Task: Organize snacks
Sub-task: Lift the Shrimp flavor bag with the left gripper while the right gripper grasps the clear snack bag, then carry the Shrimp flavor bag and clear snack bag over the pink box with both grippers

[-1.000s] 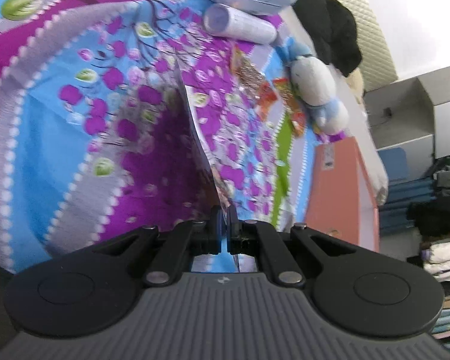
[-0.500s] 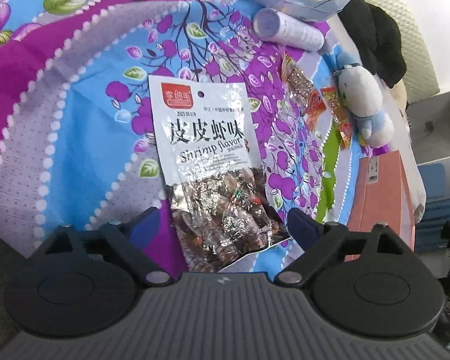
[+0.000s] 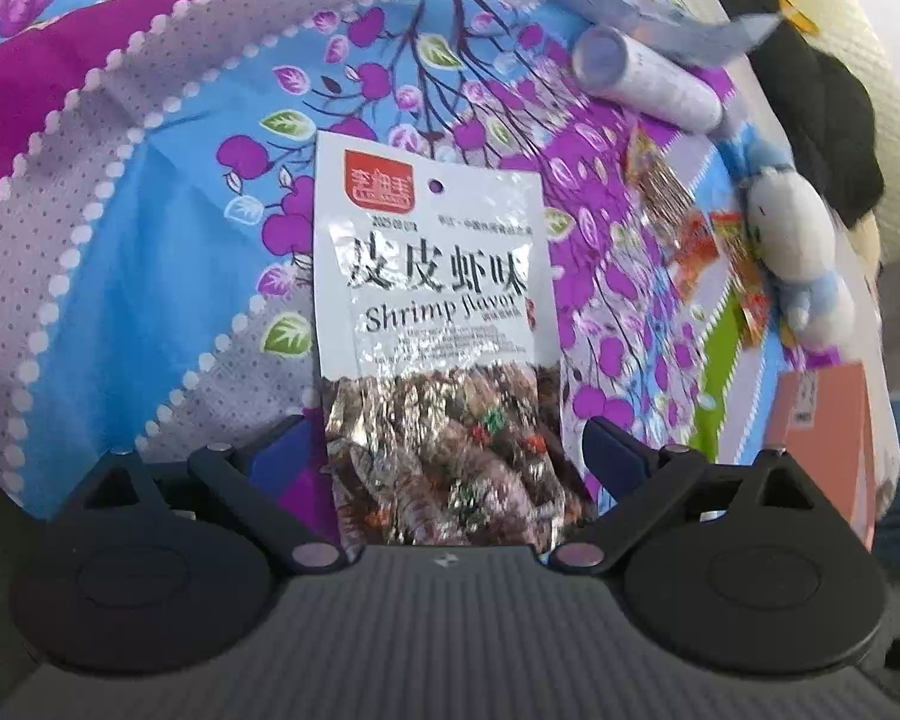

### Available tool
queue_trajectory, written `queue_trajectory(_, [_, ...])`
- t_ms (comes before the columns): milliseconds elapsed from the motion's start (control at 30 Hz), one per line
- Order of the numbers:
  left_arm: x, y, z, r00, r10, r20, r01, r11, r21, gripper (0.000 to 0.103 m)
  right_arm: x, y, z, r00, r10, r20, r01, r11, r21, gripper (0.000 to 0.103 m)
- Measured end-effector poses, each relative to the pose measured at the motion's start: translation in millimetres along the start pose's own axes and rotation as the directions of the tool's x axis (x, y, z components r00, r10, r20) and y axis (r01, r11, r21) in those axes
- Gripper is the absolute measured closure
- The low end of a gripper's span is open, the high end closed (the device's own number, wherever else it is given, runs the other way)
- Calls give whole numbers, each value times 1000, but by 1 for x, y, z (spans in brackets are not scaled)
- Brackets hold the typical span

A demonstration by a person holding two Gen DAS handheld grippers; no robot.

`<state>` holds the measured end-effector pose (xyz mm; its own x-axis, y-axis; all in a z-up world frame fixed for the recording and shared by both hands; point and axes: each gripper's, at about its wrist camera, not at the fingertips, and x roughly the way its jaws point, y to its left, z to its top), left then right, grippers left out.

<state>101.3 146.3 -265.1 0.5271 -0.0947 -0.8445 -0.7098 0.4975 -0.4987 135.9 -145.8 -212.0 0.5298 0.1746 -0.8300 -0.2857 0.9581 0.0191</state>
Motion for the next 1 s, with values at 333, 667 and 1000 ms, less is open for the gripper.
queue_trajectory(333, [16, -27, -8, 991, 126, 41, -130, 987, 91, 0, 16, -6, -1, 998, 44, -41, -45, 999, -22, 18])
queue_trajectory(667, [35, -47, -26, 964, 252, 85, -264, 942, 207, 1, 32, 6, -5, 991, 96, -92, -105, 990, -96, 28])
queue_trajectory(1000, [18, -53, -38, 964, 230, 136, -261, 920, 293, 28, 24, 11, -7, 994, 94, -61, -100, 989, -108, 41])
